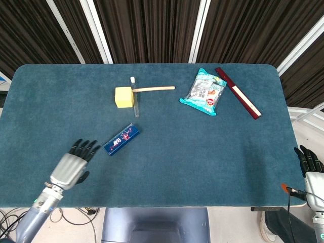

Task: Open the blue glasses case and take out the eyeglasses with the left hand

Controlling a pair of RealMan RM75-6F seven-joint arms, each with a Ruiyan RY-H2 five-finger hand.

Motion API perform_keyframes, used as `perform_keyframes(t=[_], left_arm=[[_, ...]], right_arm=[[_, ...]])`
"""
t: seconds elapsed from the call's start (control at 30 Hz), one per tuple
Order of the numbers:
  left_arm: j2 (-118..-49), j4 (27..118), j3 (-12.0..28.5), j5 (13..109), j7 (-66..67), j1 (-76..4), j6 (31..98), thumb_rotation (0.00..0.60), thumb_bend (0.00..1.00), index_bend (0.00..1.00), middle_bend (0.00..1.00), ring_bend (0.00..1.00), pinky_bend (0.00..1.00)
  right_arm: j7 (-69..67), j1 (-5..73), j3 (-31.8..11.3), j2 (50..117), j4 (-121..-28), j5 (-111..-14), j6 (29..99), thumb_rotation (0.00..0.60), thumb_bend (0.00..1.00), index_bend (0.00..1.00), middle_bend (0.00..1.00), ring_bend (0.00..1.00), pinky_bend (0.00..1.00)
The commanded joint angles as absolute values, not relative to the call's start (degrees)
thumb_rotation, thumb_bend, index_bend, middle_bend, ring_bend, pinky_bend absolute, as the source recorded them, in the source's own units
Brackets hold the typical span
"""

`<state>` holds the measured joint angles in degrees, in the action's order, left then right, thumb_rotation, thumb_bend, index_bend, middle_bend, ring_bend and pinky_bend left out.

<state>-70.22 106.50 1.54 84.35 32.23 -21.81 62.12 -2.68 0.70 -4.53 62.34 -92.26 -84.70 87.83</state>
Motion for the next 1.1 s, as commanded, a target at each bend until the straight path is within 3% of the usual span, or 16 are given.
perform_keyframes(t=[0.03, 0.37, 0.83, 1.1], left_arm=[[-72.65, 108.35, 0.89, 81.76, 39.36, -26.68, 54.89, 0.6, 0.45, 0.0, 0.01, 0.0, 0.02], [-78.35, 105.7, 0.46, 72.44, 49.16, -31.05, 50.2, 0.6, 0.49, 0.0, 0.07, 0.0, 0.02], [-81.75, 99.26, 0.92, 62.2, 52.67, -34.23, 52.17, 0.6, 0.49, 0.0, 0.1, 0.0, 0.02], [-80.69, 97.55, 0.2, 61.09, 50.36, -34.03, 54.53, 0.6, 0.49, 0.0, 0.11, 0.0, 0.02]], right_arm=[[-2.88, 0.67, -4.55, 62.29, -92.24, -84.56, 87.8, 0.6, 0.16, 0.0, 0.0, 0.0, 0.19], [-3.2, 0.62, -4.58, 62.07, -92.37, -84.43, 87.7, 0.6, 0.16, 0.0, 0.0, 0.0, 0.19], [-3.08, 0.52, -4.56, 62.12, -92.56, -84.5, 87.87, 0.6, 0.16, 0.0, 0.0, 0.0, 0.19], [-2.95, 0.47, -4.58, 62.09, -92.72, -84.51, 87.95, 0.6, 0.16, 0.0, 0.0, 0.0, 0.19]])
